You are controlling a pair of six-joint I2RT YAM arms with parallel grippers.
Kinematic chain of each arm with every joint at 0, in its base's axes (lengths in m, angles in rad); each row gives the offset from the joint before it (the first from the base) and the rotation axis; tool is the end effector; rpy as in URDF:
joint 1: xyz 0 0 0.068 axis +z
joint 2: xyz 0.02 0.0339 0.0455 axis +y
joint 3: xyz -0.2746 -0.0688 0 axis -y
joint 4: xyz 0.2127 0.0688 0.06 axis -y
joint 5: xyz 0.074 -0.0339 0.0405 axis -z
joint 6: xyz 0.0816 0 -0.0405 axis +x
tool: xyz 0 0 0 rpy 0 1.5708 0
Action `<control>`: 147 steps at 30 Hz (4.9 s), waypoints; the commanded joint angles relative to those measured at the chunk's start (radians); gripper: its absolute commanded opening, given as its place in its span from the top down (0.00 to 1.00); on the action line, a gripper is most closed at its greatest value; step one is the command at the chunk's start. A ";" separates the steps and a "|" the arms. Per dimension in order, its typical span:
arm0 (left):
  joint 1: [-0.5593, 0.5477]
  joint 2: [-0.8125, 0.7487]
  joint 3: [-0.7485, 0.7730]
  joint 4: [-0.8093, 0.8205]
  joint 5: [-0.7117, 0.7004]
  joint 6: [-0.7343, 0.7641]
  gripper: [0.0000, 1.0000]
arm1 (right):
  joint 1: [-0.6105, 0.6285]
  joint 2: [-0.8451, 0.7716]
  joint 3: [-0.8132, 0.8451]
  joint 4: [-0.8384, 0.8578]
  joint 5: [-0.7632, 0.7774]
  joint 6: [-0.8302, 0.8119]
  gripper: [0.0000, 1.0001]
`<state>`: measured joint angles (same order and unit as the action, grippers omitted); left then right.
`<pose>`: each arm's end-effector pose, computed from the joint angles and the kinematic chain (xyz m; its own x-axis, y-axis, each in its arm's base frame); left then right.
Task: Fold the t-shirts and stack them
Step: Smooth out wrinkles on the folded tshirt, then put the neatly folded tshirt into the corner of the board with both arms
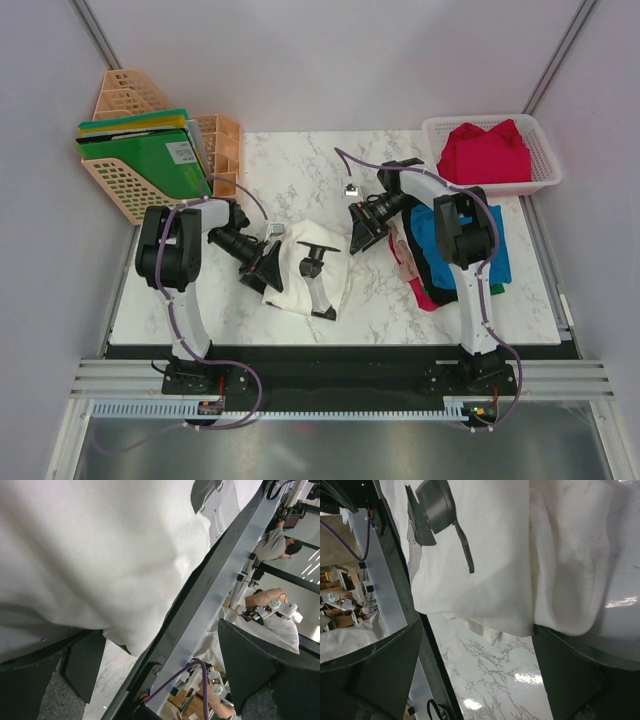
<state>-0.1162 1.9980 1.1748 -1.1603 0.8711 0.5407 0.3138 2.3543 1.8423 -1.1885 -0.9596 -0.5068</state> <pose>0.2626 -0.0935 0.1323 -0.8985 0.4386 -0.0169 0.2711 0.5242 -0.8073 0.3722 0.1910 0.1363 -0.7875 -0.5484 -0.2811 -0.5246 0.3572 0.7728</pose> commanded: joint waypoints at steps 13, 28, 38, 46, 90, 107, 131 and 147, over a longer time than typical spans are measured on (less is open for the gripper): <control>-0.049 0.025 0.009 0.105 -0.080 -0.101 0.00 | 0.002 -0.039 -0.100 0.189 0.081 0.100 0.02; -0.062 0.050 0.037 0.074 -0.044 -0.071 0.27 | 0.039 -0.046 -0.132 0.317 0.200 0.211 0.02; -0.062 0.045 0.020 0.077 -0.043 -0.070 0.27 | -0.041 -0.073 -0.049 0.319 0.303 0.238 0.02; -0.063 0.048 0.022 0.077 -0.037 -0.068 0.28 | -0.041 -0.024 -0.048 0.336 0.277 0.248 0.02; -0.073 -0.020 0.029 0.056 -0.012 -0.018 0.98 | 0.061 -0.125 -0.314 0.207 0.160 0.099 1.00; -0.073 -0.182 0.106 -0.001 -0.027 -0.021 0.98 | -0.024 -0.219 -0.279 0.150 0.136 0.057 1.00; -0.076 -0.355 0.288 -0.091 0.026 -0.062 0.98 | -0.090 -0.408 -0.267 0.038 0.044 0.014 1.00; -0.203 -0.354 0.450 -0.114 -0.001 -0.120 0.98 | -0.222 -0.601 -0.181 -0.186 -0.002 -0.085 1.00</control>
<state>-0.3191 1.6615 1.5620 -1.2503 0.8650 0.4526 0.1448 1.8210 1.6230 -1.2709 -0.9466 -0.5053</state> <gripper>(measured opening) 0.049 0.035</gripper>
